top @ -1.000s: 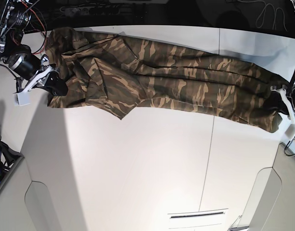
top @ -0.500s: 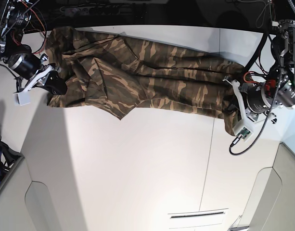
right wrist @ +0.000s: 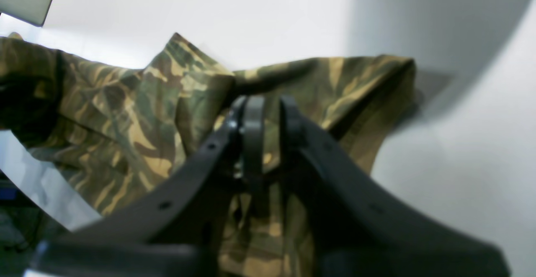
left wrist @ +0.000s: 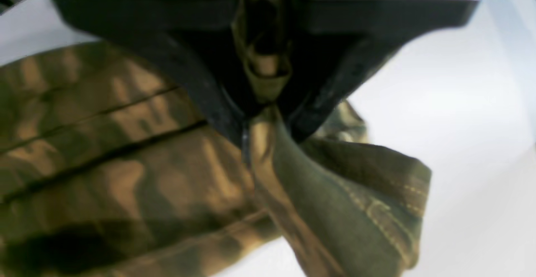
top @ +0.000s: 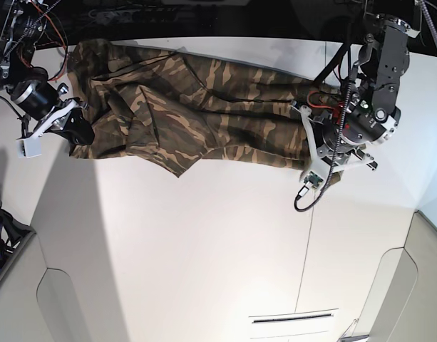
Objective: Fold the T-shirt properly
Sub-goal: 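Grasp the folded strip's end with the left gripper and lift it toward the right gripper, then carry the strip end with the left gripper toward the right gripper and lay it down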
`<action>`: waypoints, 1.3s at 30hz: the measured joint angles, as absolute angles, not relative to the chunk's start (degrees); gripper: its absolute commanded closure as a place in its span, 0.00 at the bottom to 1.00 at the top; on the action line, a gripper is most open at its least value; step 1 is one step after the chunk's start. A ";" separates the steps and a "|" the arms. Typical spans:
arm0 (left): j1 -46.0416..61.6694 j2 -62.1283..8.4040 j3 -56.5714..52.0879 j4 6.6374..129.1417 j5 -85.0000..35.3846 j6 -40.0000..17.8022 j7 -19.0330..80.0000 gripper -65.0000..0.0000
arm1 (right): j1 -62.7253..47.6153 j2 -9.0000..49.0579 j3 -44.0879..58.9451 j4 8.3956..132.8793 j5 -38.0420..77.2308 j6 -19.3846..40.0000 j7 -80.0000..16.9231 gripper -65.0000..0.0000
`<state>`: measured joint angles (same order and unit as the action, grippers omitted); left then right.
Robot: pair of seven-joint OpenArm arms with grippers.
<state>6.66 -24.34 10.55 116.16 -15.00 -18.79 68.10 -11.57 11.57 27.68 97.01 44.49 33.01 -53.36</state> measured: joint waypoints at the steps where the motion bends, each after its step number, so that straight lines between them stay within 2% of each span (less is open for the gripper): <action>1: 6.98 -23.90 10.92 116.46 -15.03 -18.79 68.07 1.00 | -11.57 11.57 27.68 97.01 43.99 33.01 -52.71 0.88; 13: 13.34 -21.87 11.22 126.13 -15.07 -17.28 66.96 1.00 | -11.57 11.57 27.68 97.01 41.36 33.01 -50.39 0.88; 24: 13.96 -15.99 11.25 126.54 -15.29 -18.90 65.08 1.00 | -11.55 11.57 27.68 97.01 41.32 32.99 -50.41 0.88; 25: 13.96 -15.88 11.22 126.54 -15.35 -18.92 65.06 0.92 | -11.55 11.57 27.68 97.01 41.34 32.99 -50.41 0.88; 28: 13.96 -14.90 11.18 126.52 -16.05 -19.75 64.58 0.59 | -11.57 11.57 27.68 97.01 41.32 32.99 -50.59 0.88; 29: 13.96 -14.76 11.18 126.50 -16.73 -20.23 64.42 0.51 | -11.55 11.57 27.68 97.01 41.32 32.99 -50.61 0.88; 30: 13.96 -14.50 11.18 126.48 -17.67 -20.91 64.40 0.47 | -11.57 11.57 27.68 97.01 41.32 32.99 -50.61 0.87; 36: 15.40 -14.15 11.18 126.41 -29.80 -25.04 63.79 0.47 | -11.57 11.57 27.68 97.01 41.32 32.99 -50.61 0.53; 39: 16.03 -14.13 11.20 126.41 -31.90 -25.93 63.83 0.47 | -11.55 11.57 27.68 97.01 41.32 32.99 -50.61 0.47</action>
<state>16.03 -14.13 11.20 126.41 -31.90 -25.93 63.83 -11.55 11.57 27.68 97.01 41.32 32.99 -50.61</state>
